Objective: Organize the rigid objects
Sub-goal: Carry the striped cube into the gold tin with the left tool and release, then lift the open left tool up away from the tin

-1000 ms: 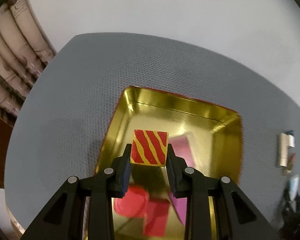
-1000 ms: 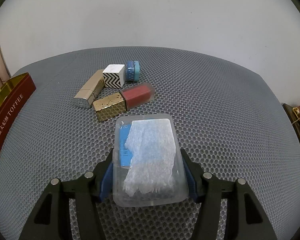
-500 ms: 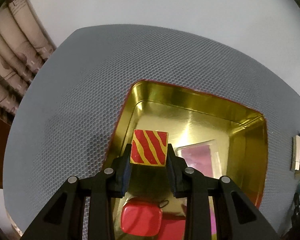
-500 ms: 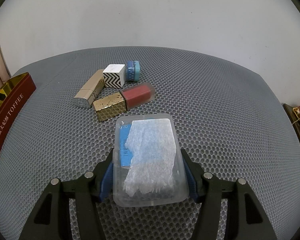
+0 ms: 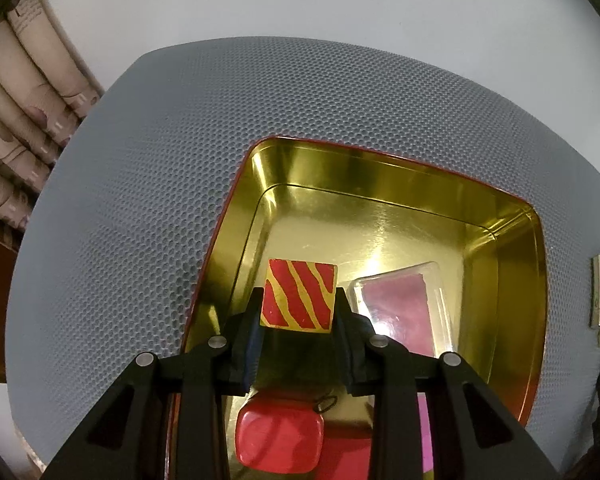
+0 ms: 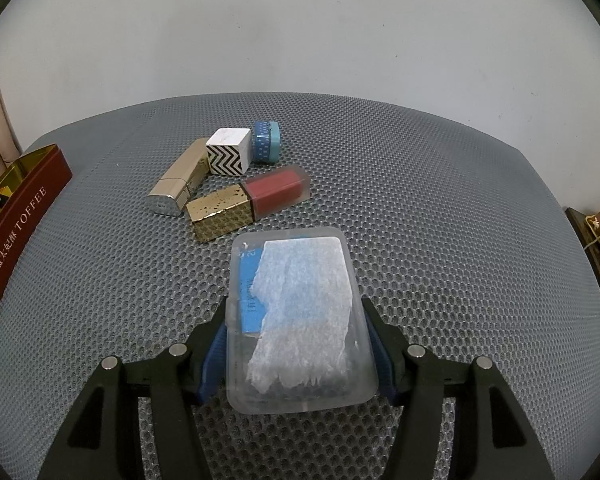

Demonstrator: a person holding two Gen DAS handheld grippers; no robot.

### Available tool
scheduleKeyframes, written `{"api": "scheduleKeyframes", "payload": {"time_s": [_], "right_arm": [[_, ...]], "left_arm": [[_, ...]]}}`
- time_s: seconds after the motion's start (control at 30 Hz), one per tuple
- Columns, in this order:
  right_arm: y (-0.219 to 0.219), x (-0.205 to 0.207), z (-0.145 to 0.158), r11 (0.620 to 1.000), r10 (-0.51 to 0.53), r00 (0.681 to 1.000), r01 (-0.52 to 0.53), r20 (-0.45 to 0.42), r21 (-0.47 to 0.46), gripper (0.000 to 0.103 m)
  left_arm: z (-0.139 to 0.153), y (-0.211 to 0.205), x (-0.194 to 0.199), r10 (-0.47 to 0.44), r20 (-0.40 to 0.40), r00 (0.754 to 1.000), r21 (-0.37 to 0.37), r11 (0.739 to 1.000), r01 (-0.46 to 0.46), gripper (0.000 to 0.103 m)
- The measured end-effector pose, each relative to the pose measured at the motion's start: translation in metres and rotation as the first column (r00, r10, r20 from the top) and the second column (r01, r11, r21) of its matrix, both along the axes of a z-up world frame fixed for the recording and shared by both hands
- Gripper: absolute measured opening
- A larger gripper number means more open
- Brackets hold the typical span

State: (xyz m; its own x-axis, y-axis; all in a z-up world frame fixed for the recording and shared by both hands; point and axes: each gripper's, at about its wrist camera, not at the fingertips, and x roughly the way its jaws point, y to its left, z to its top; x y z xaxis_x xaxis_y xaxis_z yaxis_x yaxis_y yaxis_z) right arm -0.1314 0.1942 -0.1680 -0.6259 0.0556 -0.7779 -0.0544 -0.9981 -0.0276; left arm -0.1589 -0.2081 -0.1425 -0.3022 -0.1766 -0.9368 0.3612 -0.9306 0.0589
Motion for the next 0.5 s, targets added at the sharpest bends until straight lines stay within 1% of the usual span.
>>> {"api": "scheduleKeyframes", "payload": {"time_s": [0.07, 0.3, 0.5], "right_arm": [[0.0, 0.0, 0.0, 1.0, 0.0, 1.0, 0.0, 0.0, 0.001, 0.062], [-0.002, -0.002, -0.001, 1.0, 0.0, 1.0, 0.0, 0.0, 0.0, 0.062], [-0.003, -0.002, -0.001, 1.0, 0.0, 1.0, 0.0, 0.0, 0.001, 0.062]], "left_arm": [[0.0, -0.001, 0.0, 0.001, 0.0, 1.0, -0.004, 1.0, -0.001, 0.031], [0.007, 0.004, 0.003, -0.012, -0.004, 1.0, -0.02, 1.0, 0.012, 0.031], [0.025, 0.009, 0.023, -0.027, -0.052, 0.998, -0.009, 1.0, 0.026, 0.032]]}}
